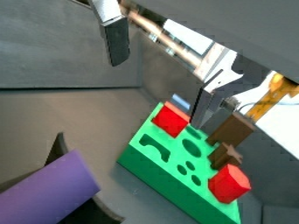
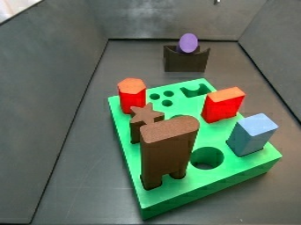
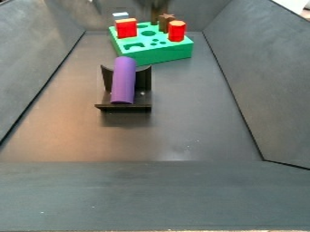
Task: Pick up the round object. Move up. Place the round object on the fixture. Regrasp the round object. Move to above the board. Insert the round object.
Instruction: Regrasp the round object.
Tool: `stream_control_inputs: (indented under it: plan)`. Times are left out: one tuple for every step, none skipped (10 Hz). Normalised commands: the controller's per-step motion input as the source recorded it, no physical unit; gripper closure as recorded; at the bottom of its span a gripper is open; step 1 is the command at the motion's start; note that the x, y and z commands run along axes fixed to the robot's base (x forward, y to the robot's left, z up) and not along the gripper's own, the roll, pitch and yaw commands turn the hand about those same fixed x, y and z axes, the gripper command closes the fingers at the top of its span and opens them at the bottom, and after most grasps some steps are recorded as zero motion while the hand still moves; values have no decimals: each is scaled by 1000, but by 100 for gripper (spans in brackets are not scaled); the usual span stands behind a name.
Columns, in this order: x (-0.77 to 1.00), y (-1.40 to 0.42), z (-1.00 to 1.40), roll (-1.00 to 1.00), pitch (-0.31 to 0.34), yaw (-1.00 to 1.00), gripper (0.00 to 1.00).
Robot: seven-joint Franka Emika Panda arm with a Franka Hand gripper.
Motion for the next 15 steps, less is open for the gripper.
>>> stream_control_inputs:
  plan:
    - [-68, -167, 54, 1000, -3, -1, 0]
    - [-37, -40, 49, 1000, -4, 0, 0]
    - [-33, -42, 23, 1000, -7, 1, 0]
    - [-39, -41, 15, 1000, -13, 2, 0]
    - [-50, -25, 22, 1000, -21, 3, 0]
    - [-53, -27, 12, 1000, -27, 3, 0]
    - [-48, -27, 3, 1000, -34, 4, 0]
    - [-49, -20, 2, 1000, -41, 5, 0]
    - [-45, -20, 3, 1000, -50, 6, 0]
    - [-42, -18, 2, 1000, -57, 7, 0]
    - [-43, -18, 2, 1000, -62, 8, 0]
    - [-39, -13, 8, 1000, -64, 9, 0]
    - [-31, -16, 16, 1000, -62, 8, 0]
    - [-24, -17, 16, 1000, -60, 8, 0]
    - [-7, -17, -3, 1000, -57, 6, 0]
